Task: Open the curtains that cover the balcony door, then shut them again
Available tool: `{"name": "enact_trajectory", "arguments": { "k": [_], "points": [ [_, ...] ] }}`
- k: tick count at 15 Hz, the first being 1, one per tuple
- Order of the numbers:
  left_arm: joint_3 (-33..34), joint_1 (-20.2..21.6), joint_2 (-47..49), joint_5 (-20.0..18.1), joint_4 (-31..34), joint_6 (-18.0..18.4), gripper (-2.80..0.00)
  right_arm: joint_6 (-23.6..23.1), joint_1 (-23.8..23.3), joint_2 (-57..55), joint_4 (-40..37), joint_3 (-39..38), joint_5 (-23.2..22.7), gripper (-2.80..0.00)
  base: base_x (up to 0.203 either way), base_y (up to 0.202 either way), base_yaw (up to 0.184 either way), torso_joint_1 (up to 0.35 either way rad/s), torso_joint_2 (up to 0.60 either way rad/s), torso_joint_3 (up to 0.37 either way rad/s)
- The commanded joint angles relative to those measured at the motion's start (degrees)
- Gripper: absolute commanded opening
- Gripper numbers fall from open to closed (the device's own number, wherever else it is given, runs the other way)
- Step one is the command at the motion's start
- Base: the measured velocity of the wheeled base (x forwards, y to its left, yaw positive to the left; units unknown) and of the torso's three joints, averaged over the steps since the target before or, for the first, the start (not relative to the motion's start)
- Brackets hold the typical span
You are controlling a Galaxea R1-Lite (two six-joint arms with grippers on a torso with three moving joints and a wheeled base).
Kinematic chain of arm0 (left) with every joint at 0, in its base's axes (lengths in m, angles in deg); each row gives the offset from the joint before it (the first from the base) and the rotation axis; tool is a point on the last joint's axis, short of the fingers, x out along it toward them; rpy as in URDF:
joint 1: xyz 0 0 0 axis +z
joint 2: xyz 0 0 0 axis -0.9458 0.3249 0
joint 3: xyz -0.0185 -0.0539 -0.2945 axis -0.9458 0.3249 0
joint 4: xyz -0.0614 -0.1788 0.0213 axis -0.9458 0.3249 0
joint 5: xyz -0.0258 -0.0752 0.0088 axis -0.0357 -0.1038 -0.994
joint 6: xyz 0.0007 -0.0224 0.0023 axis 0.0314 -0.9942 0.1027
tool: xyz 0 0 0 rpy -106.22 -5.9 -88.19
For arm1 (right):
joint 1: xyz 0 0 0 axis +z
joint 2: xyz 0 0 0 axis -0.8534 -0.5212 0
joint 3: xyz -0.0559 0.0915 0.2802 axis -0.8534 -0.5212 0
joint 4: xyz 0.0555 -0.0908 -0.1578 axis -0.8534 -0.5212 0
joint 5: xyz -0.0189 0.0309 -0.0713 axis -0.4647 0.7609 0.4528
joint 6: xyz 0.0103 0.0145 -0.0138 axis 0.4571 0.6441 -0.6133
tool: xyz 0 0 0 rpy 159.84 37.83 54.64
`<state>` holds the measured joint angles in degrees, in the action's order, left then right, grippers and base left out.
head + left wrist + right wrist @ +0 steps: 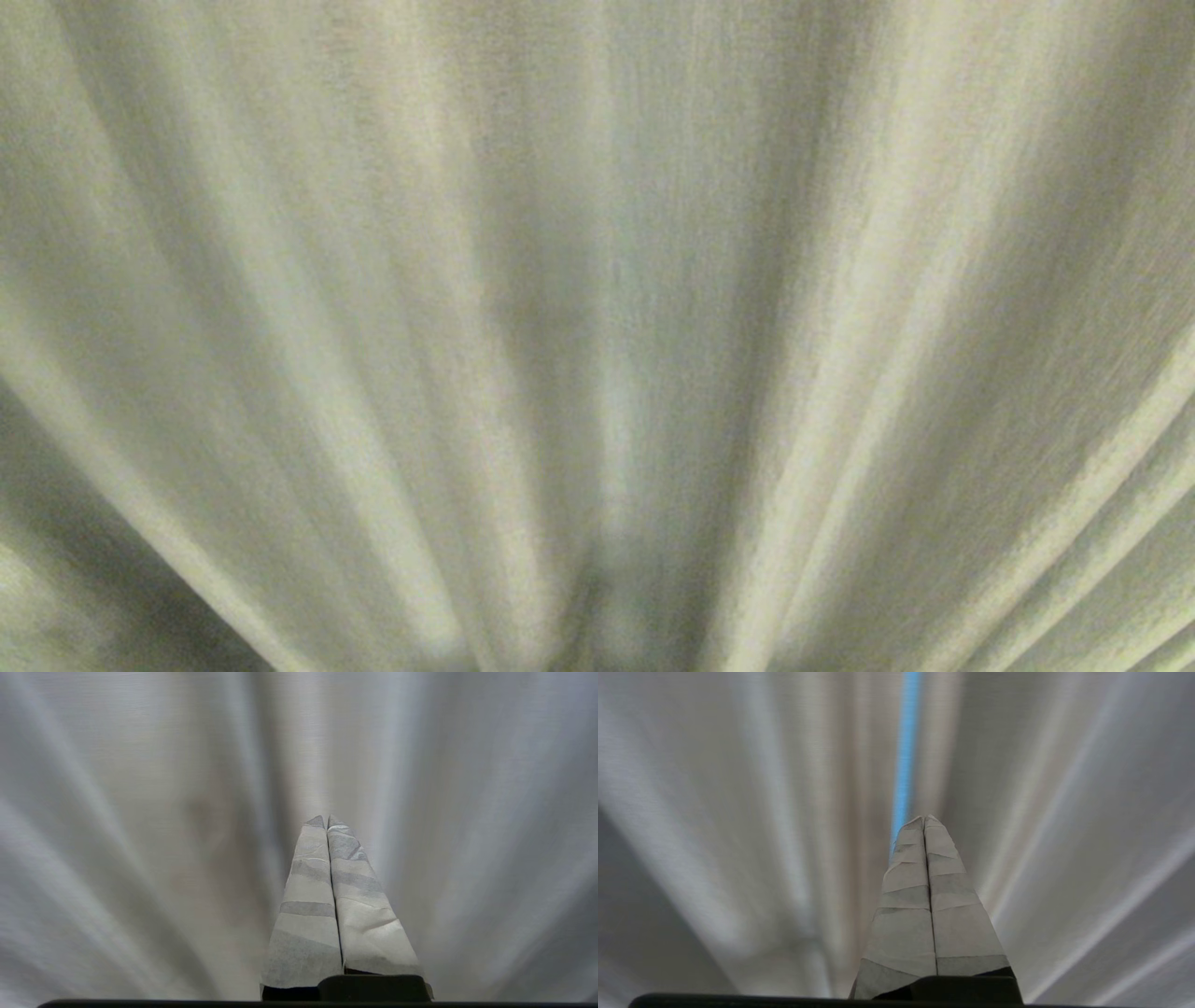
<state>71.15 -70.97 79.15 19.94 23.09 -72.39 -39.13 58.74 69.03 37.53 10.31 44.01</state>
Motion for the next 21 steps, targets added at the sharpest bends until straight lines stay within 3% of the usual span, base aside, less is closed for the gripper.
{"name": "enact_trajectory", "arguments": {
  "k": [1, 21],
  "points": [
    [0.0, 0.0, 0.0, 0.0, 0.0, 0.1, -2.8, 0.0, 0.0, 0.0, 0.0, 0.0, 0.0, -2.8, 0.0, -0.192, 0.003, 0.002, 0.01, 0.002],
    [0.0, 0.0, 0.0, -0.1, 0.0, 0.3, -2.8, 0.0, 0.0, 0.0, 0.0, 0.0, 0.0, -2.8, 0.0, -0.191, 0.001, 0.003, 0.0, 0.003]
  ]
}}
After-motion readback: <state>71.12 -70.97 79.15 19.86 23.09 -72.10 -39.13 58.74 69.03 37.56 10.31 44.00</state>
